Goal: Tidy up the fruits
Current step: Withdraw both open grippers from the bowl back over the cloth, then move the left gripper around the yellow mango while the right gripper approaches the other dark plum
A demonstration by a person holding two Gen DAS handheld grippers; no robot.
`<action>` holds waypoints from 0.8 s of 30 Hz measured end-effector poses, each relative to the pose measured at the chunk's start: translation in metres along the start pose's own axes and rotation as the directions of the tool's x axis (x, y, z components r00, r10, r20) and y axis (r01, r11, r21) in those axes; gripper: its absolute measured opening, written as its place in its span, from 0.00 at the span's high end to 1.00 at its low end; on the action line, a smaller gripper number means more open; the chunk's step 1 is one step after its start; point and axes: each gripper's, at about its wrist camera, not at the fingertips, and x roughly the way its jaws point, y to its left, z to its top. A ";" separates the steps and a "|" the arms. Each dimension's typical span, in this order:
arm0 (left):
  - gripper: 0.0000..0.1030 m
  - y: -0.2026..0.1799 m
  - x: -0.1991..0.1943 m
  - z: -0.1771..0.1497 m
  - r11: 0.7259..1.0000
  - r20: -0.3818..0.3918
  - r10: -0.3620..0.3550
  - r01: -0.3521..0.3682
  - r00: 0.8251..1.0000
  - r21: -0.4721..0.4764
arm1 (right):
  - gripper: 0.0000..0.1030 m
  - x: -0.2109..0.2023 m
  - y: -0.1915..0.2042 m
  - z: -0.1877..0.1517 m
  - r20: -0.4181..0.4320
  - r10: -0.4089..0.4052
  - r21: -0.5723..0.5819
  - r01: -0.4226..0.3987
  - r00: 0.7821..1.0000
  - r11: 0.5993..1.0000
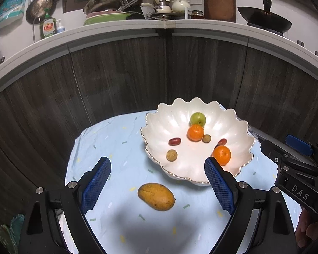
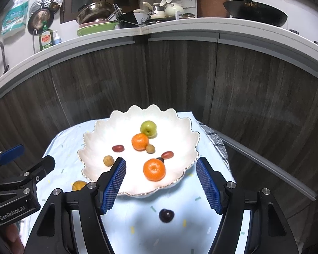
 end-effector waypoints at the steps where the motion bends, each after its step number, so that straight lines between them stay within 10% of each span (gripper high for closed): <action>1: 0.12 0.000 0.001 -0.002 1.000 -0.004 -0.002 0.002 1.000 0.002 | 0.33 0.001 0.000 -0.002 -0.004 -0.001 0.001 0.001 1.000 1.000; 24: 0.04 0.003 0.035 -0.043 0.999 -0.076 -0.021 0.024 0.997 0.034 | 0.28 0.023 -0.001 -0.047 -0.085 -0.039 0.030 0.042 0.996 0.999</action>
